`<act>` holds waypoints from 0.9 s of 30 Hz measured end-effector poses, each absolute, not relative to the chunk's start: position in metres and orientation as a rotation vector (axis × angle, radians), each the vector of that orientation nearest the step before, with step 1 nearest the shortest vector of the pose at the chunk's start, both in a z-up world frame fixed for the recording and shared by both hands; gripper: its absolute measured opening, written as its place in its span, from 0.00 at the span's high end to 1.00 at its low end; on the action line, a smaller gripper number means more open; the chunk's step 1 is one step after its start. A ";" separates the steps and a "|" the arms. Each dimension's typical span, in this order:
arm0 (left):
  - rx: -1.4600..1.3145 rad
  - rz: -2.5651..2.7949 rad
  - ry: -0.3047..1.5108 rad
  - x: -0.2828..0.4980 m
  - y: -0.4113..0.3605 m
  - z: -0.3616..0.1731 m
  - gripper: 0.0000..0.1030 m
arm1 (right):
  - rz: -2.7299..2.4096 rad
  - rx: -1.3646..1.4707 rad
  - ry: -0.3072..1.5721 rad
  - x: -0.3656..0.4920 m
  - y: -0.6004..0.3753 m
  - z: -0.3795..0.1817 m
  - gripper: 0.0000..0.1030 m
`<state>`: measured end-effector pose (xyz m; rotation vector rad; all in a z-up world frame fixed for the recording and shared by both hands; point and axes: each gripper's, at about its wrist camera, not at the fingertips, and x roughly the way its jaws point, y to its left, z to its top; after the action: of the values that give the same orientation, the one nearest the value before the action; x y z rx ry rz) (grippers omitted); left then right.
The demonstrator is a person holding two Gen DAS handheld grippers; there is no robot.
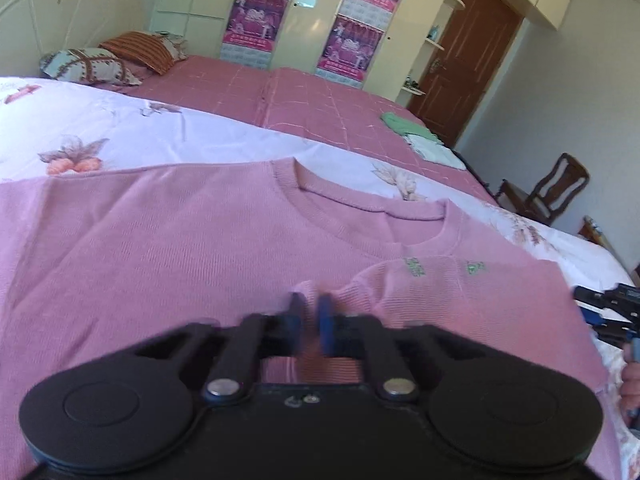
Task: Fold small clothes
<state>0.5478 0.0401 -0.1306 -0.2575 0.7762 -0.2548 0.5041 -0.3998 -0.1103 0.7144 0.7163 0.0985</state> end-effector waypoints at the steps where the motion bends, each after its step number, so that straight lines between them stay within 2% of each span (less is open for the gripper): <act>1: -0.254 -0.254 0.765 0.547 0.039 -0.131 0.95 | 0.098 0.705 0.723 0.511 -0.399 -0.113 0.60; 3: -0.265 -0.244 0.716 0.539 0.040 -0.129 0.95 | 0.105 0.671 0.731 0.520 -0.395 -0.114 0.61; 4: -0.283 -0.231 0.666 0.531 0.043 -0.125 0.95 | 0.114 0.647 0.735 0.522 -0.393 -0.113 0.93; 5: -0.294 -0.213 0.612 0.521 0.048 -0.120 0.95 | 0.118 0.615 0.736 0.522 -0.390 -0.110 0.96; 7: -0.296 -0.190 0.579 0.513 0.052 -0.117 0.95 | 0.126 0.552 0.677 0.515 -0.385 -0.097 0.97; 9: -0.284 -0.172 0.635 0.521 0.050 -0.126 0.95 | 0.141 0.502 0.661 0.514 -0.380 -0.095 0.97; 12: -0.263 -0.174 0.690 0.531 0.048 -0.138 0.93 | 0.127 0.445 0.781 0.529 -0.373 -0.118 0.97; 16: -0.205 -0.104 0.654 0.517 0.055 -0.119 0.71 | 0.076 0.466 0.721 0.512 -0.380 -0.104 0.97; 19: -0.173 -0.131 0.574 0.494 0.048 -0.102 0.60 | 0.139 0.393 0.648 0.477 -0.372 -0.081 0.97; 22: -0.108 -0.226 0.614 0.487 0.018 -0.108 0.49 | 0.187 0.280 0.650 0.453 -0.349 -0.080 0.97; 24: -0.035 -0.253 0.716 0.490 -0.003 -0.128 0.48 | 0.160 0.170 0.777 0.455 -0.333 -0.105 0.97; 26: 0.026 -0.244 0.664 0.476 -0.013 -0.121 0.51 | 0.147 0.139 0.750 0.451 -0.327 -0.106 0.97; 27: 0.000 -0.267 0.632 0.467 -0.012 -0.116 0.49 | 0.136 0.145 0.743 0.449 -0.326 -0.100 0.97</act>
<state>0.4671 -0.0122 -0.1158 0.0001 0.6324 -0.2674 0.4495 -0.3264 -0.1000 0.1447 0.7430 0.1363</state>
